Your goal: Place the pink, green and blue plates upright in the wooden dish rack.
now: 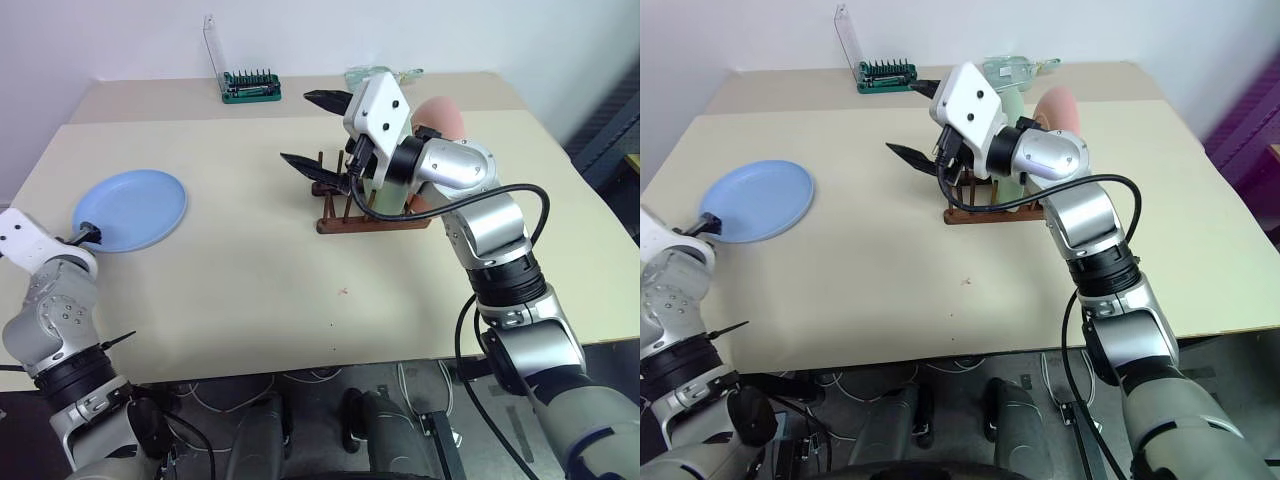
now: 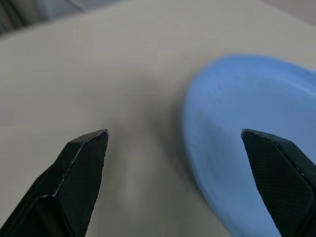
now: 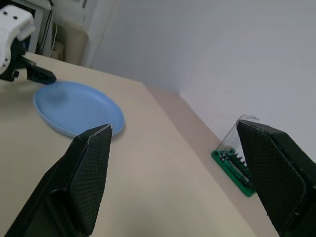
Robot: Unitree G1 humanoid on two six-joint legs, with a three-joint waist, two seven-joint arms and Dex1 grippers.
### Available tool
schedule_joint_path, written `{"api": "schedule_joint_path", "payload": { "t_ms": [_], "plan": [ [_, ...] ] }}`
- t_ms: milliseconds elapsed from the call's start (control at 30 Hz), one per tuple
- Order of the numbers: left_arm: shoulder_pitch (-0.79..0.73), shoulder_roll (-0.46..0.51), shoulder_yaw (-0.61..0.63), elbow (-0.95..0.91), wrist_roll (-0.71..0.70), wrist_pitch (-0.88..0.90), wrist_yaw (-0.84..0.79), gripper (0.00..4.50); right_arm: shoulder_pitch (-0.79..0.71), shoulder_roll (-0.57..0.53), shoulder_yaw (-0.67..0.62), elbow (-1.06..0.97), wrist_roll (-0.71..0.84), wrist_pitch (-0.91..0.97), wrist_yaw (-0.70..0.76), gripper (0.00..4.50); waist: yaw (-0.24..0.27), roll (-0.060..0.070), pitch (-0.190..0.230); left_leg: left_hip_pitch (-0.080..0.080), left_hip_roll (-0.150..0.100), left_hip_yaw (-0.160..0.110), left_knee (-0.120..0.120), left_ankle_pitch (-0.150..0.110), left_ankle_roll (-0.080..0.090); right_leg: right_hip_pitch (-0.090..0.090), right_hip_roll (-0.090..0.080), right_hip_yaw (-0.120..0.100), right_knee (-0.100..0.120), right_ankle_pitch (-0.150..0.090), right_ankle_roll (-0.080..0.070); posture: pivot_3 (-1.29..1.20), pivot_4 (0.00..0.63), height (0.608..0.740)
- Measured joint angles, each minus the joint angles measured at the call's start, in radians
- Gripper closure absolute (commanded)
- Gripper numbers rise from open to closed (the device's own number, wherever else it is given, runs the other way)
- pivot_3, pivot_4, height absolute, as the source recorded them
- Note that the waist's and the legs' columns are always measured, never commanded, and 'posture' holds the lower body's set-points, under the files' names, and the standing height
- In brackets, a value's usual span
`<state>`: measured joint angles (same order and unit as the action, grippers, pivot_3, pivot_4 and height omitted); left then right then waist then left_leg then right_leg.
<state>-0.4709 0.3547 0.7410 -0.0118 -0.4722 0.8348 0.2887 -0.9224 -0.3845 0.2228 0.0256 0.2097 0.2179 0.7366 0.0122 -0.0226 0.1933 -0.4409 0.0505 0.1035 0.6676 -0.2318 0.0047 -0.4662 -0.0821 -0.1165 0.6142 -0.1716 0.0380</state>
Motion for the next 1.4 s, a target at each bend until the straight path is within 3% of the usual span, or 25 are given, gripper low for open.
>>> {"api": "schedule_joint_path", "payload": {
  "t_ms": [133, 200, 300, 467, 500, 767, 833, 1000, 1333, 1400],
  "plan": [
    [-0.044, -0.009, 0.001, 0.063, -0.041, 0.034, -0.002, 0.08, 0.025, 0.002, 0.001, -0.002, -0.014, 0.0, 0.012, 0.39, -0.003, 0.0, 0.0, 0.0, -0.001, 0.0, 0.0, 0.0, 0.0, 0.0, 0.001, 0.0, 0.0, 0.0, 0.0, 0.0, 0.15, 0.73],
    [-0.08, -0.01, 0.006, 0.114, -0.045, 0.041, 0.016, 0.57, 0.051, -0.006, 0.003, -0.026, -0.019, 0.0, 0.04, 0.39, -0.002, 0.0, 0.0, 0.0, -0.001, 0.0, 0.0, 0.0, 0.0, 0.0, 0.001, 0.0, 0.0, 0.0, 0.0, 0.0, 0.15, 0.73],
    [-0.124, -0.01, 0.039, 0.171, -0.054, 0.031, 0.045, 1.75, 0.106, -0.027, 0.026, -0.081, -0.008, 0.004, 0.111, 0.39, -0.002, 0.0, 0.0, 0.001, -0.001, 0.0, 0.0, 0.0, 0.0, 0.0, 0.001, 0.0, 0.0, 0.0, 0.0, 0.0, 0.15, 0.73],
    [-0.134, -0.01, 0.04, 0.198, -0.055, 0.012, 0.061, 4.32, 0.162, -0.058, 0.041, -0.153, 0.002, 0.035, 0.183, 0.39, -0.001, 0.0, 0.0, 0.001, -0.001, 0.0, 0.0, 0.0, 0.0, 0.001, 0.001, 0.0, 0.0, 0.0, 0.0, 0.0, 0.15, 0.73],
    [-0.137, -0.01, 0.038, 0.194, -0.061, 0.004, 0.055, 4.42, 0.17, -0.061, 0.045, -0.158, 0.001, 0.035, 0.19, 0.39, 0.0, 0.0, 0.0, 0.001, -0.001, 0.0, 0.0, 0.0, 0.0, 0.001, 0.0, 0.0, 0.0, 0.0, 0.0, 0.0, 0.15, 0.73],
    [-0.191, -0.022, -0.152, 0.017, -0.071, -0.021, -0.079, 4.42, 0.139, -0.052, 0.057, -0.1, -0.101, -0.061, 0.166, 0.39, 0.001, -0.001, 0.0, 0.001, -0.001, -0.001, 0.001, 0.0, -0.001, 0.002, 0.0, -0.001, 0.0, 0.0, 0.0, 0.0, 0.15, 0.73],
    [-0.23, -0.022, -0.22, -0.048, -0.075, -0.016, -0.101, 4.48, 0.12, -0.043, 0.061, -0.068, -0.12, -0.088, 0.163, 0.2, -0.001, -0.001, 0.0, 0.001, -0.002, 0.0, 0.001, 0.0, -0.001, 0.002, 0.0, -0.001, 0.0, 0.0, 0.0, 0.0, 0.15, 0.73],
    [-0.339, -0.066, -0.378, -0.176, -0.077, 0.045, -0.099, 4.48, 0.032, -0.016, 0.101, 0.076, -0.276, -0.259, 0.077, 0.2, -0.007, -0.001, 0.0, 0.001, -0.002, 0.0, 0.0, 0.0, -0.001, 0.001, 0.001, 0.0, 0.0, 0.0, 0.0, 0.0, 0.15, 0.73],
    [-0.401, -0.167, -0.411, -0.267, -0.132, 0.164, -0.058, 4.48, -0.051, -0.001, 0.177, 0.318, -0.574, -0.522, -0.138, 0.2, -0.01, -0.001, 0.0, 0.001, -0.002, 0.0, 0.0, 0.001, -0.001, 0.001, 0.001, 0.0, 0.0, 0.0, 0.0, 0.0, 0.15, 0.73],
    [-0.408, -0.173, -0.4, -0.278, -0.151, 0.182, -0.048, 4.5, -0.056, 0.0, 0.183, 0.354, -0.609, -0.541, -0.165, 0.72, -0.01, -0.001, 0.0, 0.001, -0.002, 0.0, 0.0, 0.001, -0.001, 0.001, 0.001, 0.0, 0.0, 0.0, 0.0, 0.0, 0.15, 0.73]
  ]
}}
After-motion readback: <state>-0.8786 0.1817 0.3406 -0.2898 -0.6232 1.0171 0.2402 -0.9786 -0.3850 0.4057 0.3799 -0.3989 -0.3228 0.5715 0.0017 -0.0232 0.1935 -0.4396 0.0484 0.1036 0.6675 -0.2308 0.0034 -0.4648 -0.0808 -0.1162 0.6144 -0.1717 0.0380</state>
